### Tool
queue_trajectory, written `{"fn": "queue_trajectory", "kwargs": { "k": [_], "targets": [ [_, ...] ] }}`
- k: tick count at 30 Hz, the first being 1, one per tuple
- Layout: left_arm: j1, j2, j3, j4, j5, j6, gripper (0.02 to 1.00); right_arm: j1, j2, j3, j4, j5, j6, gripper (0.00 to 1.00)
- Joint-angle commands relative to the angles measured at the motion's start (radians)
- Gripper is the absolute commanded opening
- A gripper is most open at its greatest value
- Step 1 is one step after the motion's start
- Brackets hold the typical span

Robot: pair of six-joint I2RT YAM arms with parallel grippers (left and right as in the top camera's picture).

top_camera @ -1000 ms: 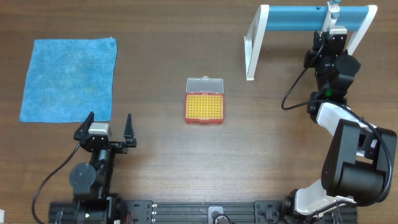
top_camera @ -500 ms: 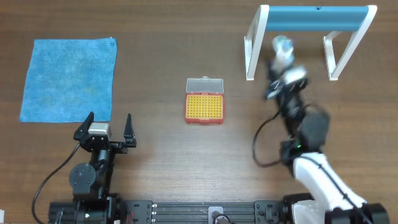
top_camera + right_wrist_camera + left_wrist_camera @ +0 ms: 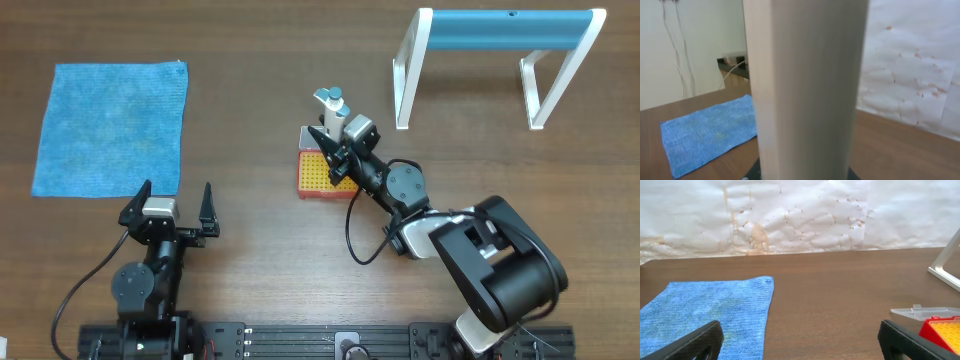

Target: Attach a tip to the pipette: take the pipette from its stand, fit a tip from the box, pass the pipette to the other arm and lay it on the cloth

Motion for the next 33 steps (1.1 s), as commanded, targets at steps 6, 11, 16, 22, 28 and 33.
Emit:
{"fn": "queue_trajectory", "kwargs": {
  "k": [6, 11, 16, 22, 28, 33],
  "targets": [
    [0.004, -0.004, -0.002, -0.005, -0.007, -0.016, 0.996, 0.006, 0.102, 0.042, 0.009, -0.014, -0.039, 0.08],
    [0.004, -0.004, -0.002, -0.005, -0.007, -0.016, 0.996, 0.002, 0.119, 0.042, 0.009, -0.014, -0.042, 0.08],
    [0.004, -0.004, -0.002, -0.005, -0.007, -0.016, 0.996, -0.001, 0.132, 0.042, 0.006, -0.014, -0.042, 0.08],
    [0.004, -0.004, -0.002, -0.005, -0.007, -0.016, 0.996, -0.011, 0.132, 0.042, -0.006, -0.014, -0.045, 0.08],
    [0.004, -0.004, -0.002, -0.005, -0.007, -0.016, 0.996, -0.011, 0.151, 0.02, -0.014, -0.014, -0.045, 0.08],
    [0.004, -0.004, -0.002, -0.005, -0.007, -0.016, 0.996, -0.01, 0.239, 0.006, 0.002, -0.04, -0.044, 0.082]
  ]
}}
